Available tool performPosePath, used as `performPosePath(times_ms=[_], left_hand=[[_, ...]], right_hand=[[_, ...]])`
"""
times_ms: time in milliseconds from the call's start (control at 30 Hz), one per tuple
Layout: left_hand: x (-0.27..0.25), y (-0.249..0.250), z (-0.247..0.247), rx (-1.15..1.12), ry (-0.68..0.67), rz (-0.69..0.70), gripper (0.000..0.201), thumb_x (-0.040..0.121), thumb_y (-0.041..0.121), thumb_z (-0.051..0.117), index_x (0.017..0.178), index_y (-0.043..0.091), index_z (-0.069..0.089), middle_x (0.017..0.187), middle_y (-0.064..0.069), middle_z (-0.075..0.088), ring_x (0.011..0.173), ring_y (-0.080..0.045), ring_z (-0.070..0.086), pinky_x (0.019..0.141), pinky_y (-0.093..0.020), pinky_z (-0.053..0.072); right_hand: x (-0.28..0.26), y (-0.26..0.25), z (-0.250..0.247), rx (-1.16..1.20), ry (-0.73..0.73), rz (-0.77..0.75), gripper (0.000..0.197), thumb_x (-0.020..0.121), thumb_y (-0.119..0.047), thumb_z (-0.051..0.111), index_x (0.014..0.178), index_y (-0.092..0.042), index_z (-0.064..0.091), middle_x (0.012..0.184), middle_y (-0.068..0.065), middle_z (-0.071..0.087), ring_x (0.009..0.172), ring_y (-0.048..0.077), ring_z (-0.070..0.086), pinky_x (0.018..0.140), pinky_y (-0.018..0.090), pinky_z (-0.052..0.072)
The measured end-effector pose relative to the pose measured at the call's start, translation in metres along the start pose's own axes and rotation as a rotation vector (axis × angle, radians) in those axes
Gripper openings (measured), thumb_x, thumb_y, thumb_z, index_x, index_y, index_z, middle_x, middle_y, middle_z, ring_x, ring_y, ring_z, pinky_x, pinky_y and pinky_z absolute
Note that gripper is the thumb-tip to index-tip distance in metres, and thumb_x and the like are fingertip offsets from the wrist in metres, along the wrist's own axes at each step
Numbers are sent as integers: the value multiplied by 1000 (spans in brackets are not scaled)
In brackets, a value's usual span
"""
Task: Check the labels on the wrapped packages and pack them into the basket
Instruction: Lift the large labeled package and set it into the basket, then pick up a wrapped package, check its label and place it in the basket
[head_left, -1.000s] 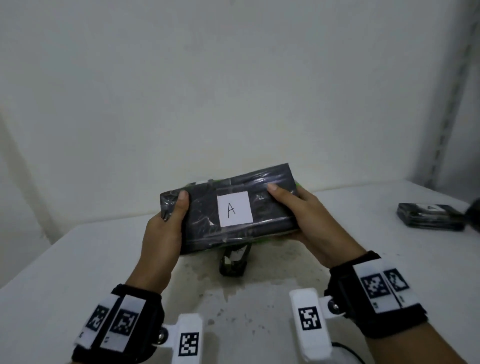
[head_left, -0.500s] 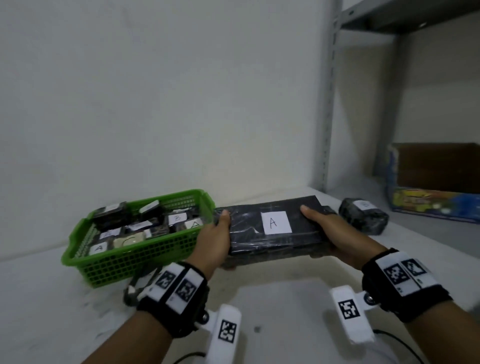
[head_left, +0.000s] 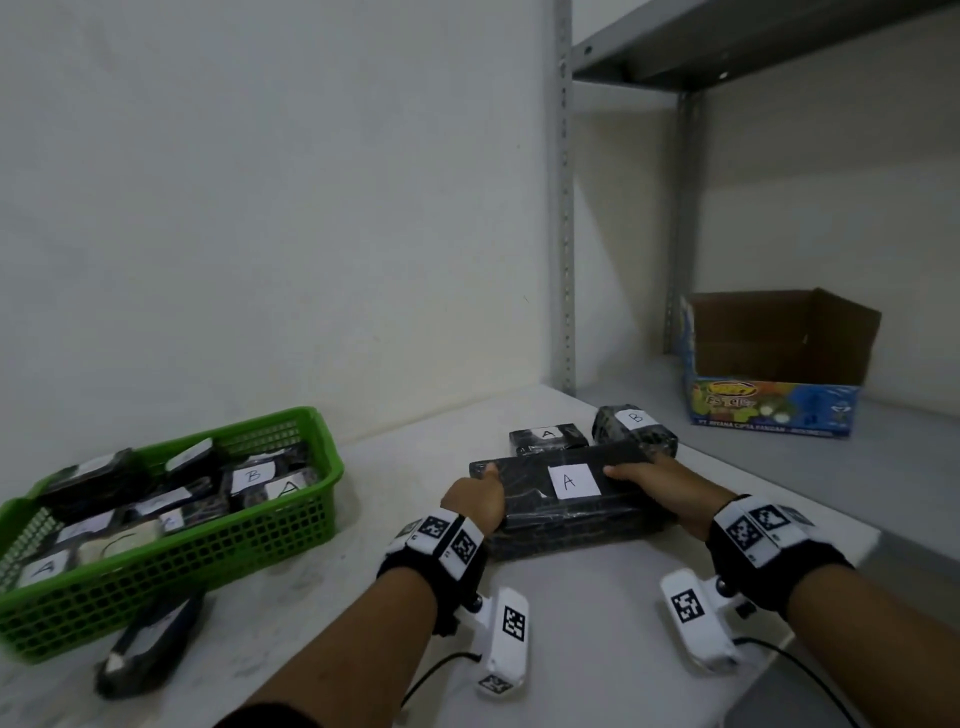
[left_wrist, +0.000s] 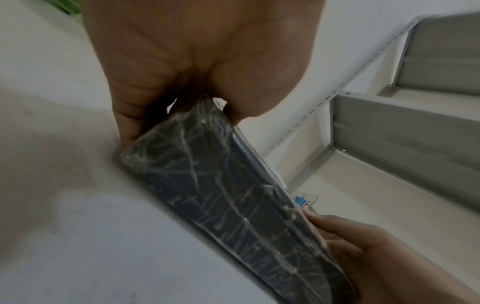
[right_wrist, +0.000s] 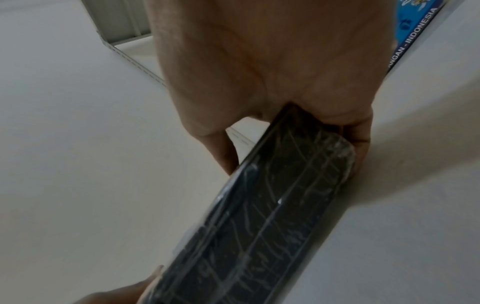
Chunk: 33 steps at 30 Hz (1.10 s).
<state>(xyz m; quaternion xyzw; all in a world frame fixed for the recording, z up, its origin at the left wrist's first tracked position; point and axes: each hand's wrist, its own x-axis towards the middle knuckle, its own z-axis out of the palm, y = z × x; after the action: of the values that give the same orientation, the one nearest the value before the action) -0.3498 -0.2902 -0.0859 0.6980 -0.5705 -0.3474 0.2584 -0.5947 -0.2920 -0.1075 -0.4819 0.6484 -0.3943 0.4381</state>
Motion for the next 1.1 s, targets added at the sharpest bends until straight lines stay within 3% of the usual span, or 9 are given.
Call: performPosePath(times_ms=[67,167,333,467,600,767,867,1000,1100], left_hand=[[5,0,3,60,17,-13,67,107,49,26,142,-3,48,149,-21,48,135,-33,49,107,-31,37],[13,-1,4,187,50,-6,70,105,54,26,135,-2,55,143,-20,54,129,-34,54,104,-33,41],[20,2,4,277,93,50,63,104,52,37,118,-2,64,127,-20,65,116,-34,61,84,-29,45],[20,5,4,274,150,70,54,100,51,48,106,0,67,118,-19,69,107,-34,65,73,-27,42],[22,5,4,268,200,89,45,98,49,53,79,8,54,103,-15,70,79,-27,57,67,-26,43],[20,8,-3,239,196,99,52,97,50,53,63,11,48,84,-10,63,66,-21,54,65,-26,45],[18,9,-18,274,158,138,53,96,52,53,70,6,57,93,-15,70,77,-31,65,67,-28,51],[4,11,-50,455,169,201,55,98,49,52,96,-4,67,105,-21,70,100,-36,67,68,-30,41],[-9,7,-76,520,196,252,58,97,53,52,72,1,59,88,-22,67,84,-34,63,66,-30,40]], right_hand=[[3,2,-1,-20,-9,-2,51,82,-38,81,125,-11,71,112,8,79,106,29,73,107,47,53],[4,0,-1,-80,24,-17,57,82,-40,83,128,-10,69,118,8,76,110,29,70,108,44,52],[3,-5,1,-269,166,-23,48,91,-40,77,123,-6,68,116,12,70,103,28,65,91,34,51],[2,-7,1,-274,166,-8,52,89,-40,78,126,-5,67,120,14,70,108,31,66,97,36,52],[0,-9,3,-295,167,2,50,92,-40,75,124,-3,68,121,16,70,111,32,66,100,38,53],[-9,-13,1,-366,161,19,50,92,-43,74,122,-3,66,119,14,68,106,30,63,97,36,52],[-23,-22,0,-555,261,-30,72,81,-64,68,124,-6,64,127,17,66,116,36,62,98,40,53],[-49,-45,8,-672,356,-181,71,88,-59,68,136,-8,55,136,18,60,128,39,52,104,43,48],[-69,-67,22,-735,336,-263,72,89,-63,63,139,-12,54,137,15,61,128,37,52,104,45,46]])
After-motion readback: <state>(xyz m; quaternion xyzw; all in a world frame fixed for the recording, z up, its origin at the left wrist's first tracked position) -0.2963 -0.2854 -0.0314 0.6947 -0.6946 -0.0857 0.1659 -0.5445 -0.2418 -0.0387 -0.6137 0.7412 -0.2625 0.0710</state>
